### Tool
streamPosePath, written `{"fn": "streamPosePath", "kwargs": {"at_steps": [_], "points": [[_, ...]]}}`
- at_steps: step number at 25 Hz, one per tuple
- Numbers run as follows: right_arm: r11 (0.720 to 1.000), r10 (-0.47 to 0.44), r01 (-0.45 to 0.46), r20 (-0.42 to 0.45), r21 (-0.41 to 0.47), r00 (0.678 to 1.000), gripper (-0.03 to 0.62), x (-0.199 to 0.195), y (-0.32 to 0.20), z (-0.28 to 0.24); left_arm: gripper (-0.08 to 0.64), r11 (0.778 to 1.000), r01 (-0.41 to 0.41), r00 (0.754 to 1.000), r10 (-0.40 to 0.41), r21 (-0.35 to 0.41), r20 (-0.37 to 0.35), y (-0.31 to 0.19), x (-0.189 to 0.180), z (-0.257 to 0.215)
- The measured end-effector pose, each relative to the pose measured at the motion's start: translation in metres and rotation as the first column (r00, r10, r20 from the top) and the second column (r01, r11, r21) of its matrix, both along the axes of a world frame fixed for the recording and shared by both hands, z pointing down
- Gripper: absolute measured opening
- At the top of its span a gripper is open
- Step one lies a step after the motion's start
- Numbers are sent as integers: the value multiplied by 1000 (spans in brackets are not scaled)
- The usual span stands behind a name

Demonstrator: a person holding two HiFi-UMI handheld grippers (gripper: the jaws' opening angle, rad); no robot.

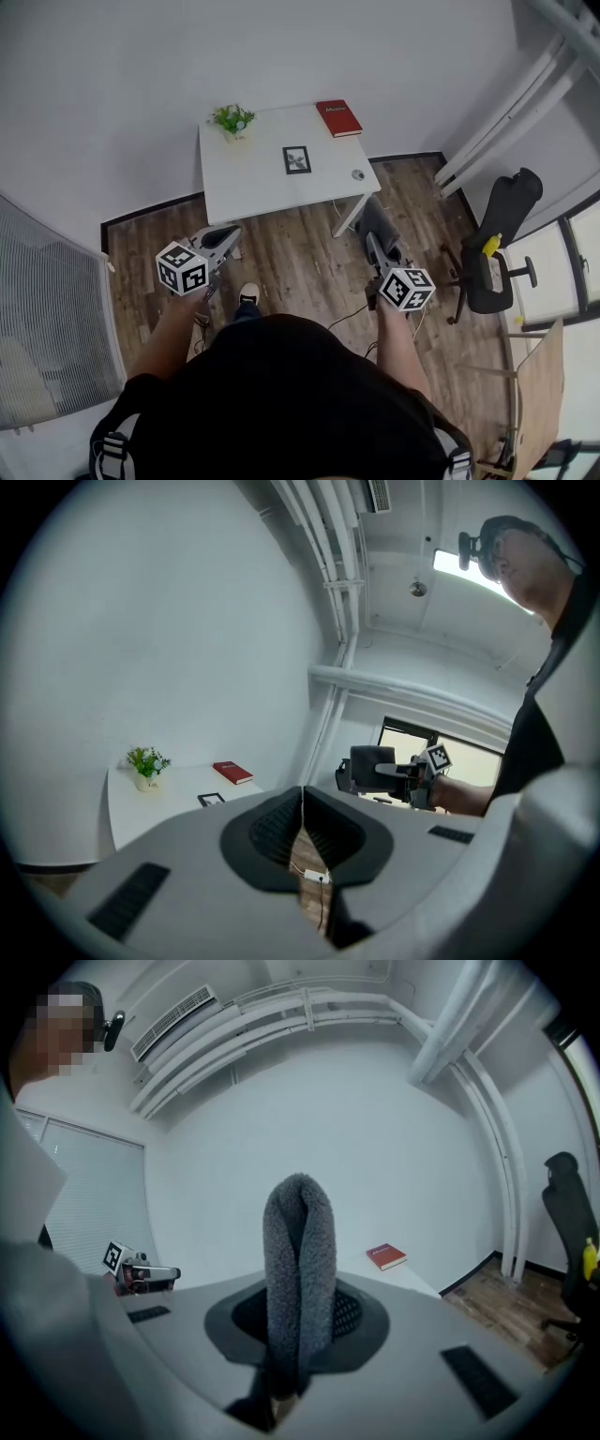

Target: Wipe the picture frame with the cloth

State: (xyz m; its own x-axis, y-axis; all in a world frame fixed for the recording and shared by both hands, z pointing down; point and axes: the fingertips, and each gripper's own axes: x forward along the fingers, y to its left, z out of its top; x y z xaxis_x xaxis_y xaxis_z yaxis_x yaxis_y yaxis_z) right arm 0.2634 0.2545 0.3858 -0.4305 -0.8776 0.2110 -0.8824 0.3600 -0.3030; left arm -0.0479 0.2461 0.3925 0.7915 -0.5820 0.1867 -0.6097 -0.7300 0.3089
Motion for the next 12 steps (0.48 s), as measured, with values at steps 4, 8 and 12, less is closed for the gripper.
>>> {"fn": "streamPosePath", "kwargs": {"at_steps": [4, 8, 12], "points": [[1000, 12, -13, -8, -10, 1000, 44, -2, -16, 1, 11, 1000, -21, 1000, 21, 0, -6, -20, 1, 2], [1000, 18, -18, -15, -16, 1000, 44, -9, -36, 2, 11, 999, -34, 999, 34, -9, -4, -41, -4, 8], [1000, 22, -22, -18, -15, 1000, 44, -18, -60, 1, 11, 999, -47, 999, 47, -14, 1, -67, -9, 10]]}}
